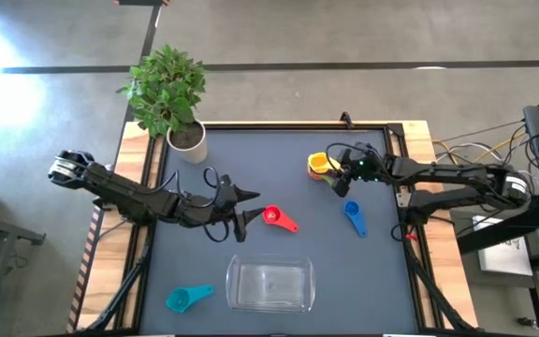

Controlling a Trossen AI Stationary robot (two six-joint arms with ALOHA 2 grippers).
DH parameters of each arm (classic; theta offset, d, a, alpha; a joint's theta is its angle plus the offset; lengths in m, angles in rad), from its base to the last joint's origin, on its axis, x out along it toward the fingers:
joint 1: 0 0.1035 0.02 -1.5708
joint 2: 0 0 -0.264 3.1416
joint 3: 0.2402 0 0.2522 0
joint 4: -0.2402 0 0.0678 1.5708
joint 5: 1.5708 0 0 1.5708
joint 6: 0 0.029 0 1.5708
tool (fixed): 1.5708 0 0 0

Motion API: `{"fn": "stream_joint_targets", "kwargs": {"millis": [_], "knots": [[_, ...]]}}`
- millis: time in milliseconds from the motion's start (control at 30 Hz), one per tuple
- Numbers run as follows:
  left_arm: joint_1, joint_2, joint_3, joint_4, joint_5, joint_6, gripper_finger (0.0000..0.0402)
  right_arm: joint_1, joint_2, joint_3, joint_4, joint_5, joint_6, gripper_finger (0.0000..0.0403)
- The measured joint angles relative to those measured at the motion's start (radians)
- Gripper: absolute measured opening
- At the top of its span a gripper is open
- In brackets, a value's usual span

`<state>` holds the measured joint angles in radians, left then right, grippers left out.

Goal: Nest measuring cups in basket
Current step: Stack the yellow measuring cup on top of the violet measuring cup, then stack the light blue measuring cup on top of the yellow measuring cup

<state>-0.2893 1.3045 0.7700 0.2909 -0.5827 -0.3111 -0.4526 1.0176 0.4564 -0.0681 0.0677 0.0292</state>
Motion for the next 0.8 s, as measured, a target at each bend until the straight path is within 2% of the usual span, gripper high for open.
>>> {"fn": "stream_joint_targets", "kwargs": {"millis": [133,433,600,800], "knots": [[0.000,0.000,0.000,0.000,0.006,0.000,0.0205,0.000,0.009,0.003,-0.002,-0.065,0.015,0.0183],[-0.009,-0.019,0.000,-0.035,0.036,-0.003,0.0205,0.000,-0.067,0.038,-0.098,-0.069,0.014,0.0269],[-0.013,-0.026,0.000,-0.046,0.066,0.016,0.0205,0.000,-0.131,0.060,-0.113,-0.068,-0.003,0.0285],[-0.036,-0.040,-0.017,-0.033,0.102,0.051,0.0205,0.003,-0.176,0.056,-0.061,-0.080,-0.014,0.0273]]}}
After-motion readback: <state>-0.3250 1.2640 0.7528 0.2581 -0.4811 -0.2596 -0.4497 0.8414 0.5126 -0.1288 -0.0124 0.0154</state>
